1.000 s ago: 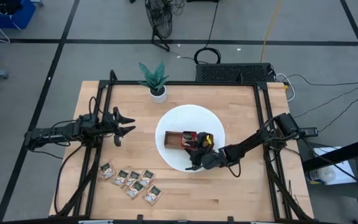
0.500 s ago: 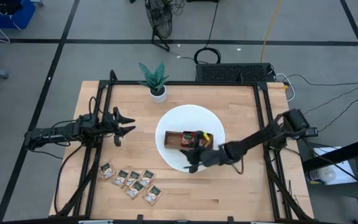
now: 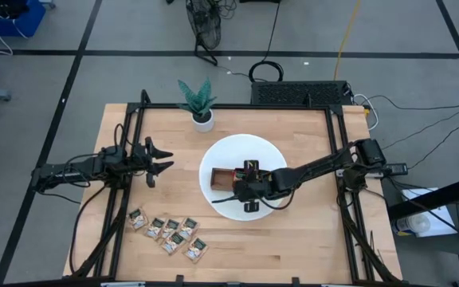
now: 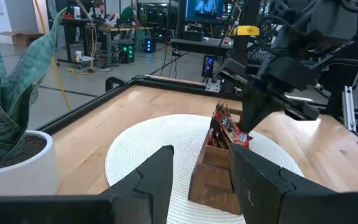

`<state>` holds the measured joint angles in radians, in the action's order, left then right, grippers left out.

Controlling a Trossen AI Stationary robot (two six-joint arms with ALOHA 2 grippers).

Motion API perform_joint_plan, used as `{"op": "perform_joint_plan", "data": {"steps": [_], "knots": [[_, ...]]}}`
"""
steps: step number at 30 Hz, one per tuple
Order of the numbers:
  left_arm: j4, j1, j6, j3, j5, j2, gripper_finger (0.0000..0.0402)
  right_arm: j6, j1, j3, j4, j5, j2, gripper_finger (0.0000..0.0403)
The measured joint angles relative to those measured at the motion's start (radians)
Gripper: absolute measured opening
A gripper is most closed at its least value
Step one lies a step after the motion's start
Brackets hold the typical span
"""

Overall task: Pick & Place Tea
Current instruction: Put the red tea bag into the middle section of the wooden organizer

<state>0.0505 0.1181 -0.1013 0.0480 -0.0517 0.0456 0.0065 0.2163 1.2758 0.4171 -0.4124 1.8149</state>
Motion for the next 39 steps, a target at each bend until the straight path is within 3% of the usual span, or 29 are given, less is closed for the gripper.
{"op": "perform_joint_plan", "data": {"steps": [20, 27, 39], "knots": [[-0.001, 0.000, 0.000, 0.000, 0.000, 0.000, 0.0157, -0.019, -0.038, -0.105, -0.085, 0.023, 0.022, 0.0000], [-0.001, 0.000, 0.000, 0.000, 0.000, 0.000, 0.0157, -0.033, -0.042, -0.120, -0.129, 0.121, 0.021, 0.0000], [-0.001, 0.000, 0.000, 0.000, 0.000, 0.000, 0.0157, -0.019, -0.079, -0.145, -0.141, 0.160, 0.023, 0.0000]]}}
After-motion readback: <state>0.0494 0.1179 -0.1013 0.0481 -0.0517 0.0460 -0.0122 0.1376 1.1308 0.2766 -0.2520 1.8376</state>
